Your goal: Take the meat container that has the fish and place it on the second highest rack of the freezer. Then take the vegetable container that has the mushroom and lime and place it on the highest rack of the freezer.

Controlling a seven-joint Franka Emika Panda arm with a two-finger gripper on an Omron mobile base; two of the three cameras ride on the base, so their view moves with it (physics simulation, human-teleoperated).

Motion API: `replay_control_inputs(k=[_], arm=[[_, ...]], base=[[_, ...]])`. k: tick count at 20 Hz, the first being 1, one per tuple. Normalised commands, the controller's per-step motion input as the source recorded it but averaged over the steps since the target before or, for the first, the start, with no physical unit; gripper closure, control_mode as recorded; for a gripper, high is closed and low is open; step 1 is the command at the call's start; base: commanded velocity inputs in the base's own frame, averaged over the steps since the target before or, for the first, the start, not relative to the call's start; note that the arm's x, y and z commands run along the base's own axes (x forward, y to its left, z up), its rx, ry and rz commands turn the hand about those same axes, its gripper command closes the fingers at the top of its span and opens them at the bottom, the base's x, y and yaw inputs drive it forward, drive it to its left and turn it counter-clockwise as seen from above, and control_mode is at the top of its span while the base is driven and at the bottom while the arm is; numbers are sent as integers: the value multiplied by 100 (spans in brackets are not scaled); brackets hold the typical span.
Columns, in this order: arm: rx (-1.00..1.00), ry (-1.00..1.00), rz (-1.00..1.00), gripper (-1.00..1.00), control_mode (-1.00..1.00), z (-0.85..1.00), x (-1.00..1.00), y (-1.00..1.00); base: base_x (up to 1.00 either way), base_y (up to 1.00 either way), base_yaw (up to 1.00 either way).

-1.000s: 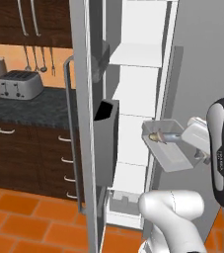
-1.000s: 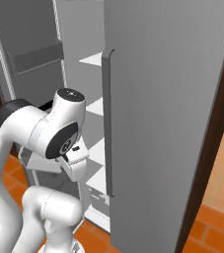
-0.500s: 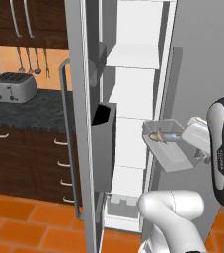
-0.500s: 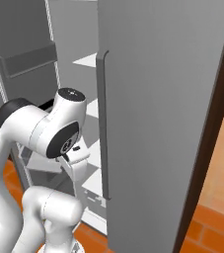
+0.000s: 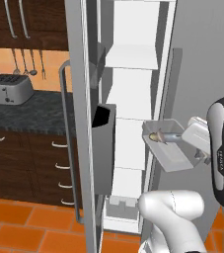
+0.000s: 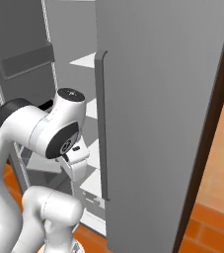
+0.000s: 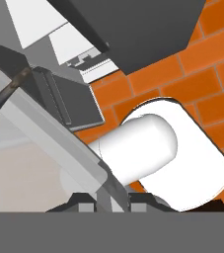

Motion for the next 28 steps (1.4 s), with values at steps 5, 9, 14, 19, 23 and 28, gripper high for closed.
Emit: replay_control_inputs(k=[5,9,14,19,23,28], arm=[[0,0,0,100,100,0,0,0],[0,0,0,100,100,0,0,0],[-2,-1,0,100,-100,3,0,13],[-14,-8,-4,100,-100,44,0,37],[-5,-7,-16,100,-100,63,54,0],[0,-14,-24,100,-100,56,86,17]], base=[[0,0,0],[0,0,0],[-1,1,1],[0,0,0],[0,0,0],[0,0,0]])
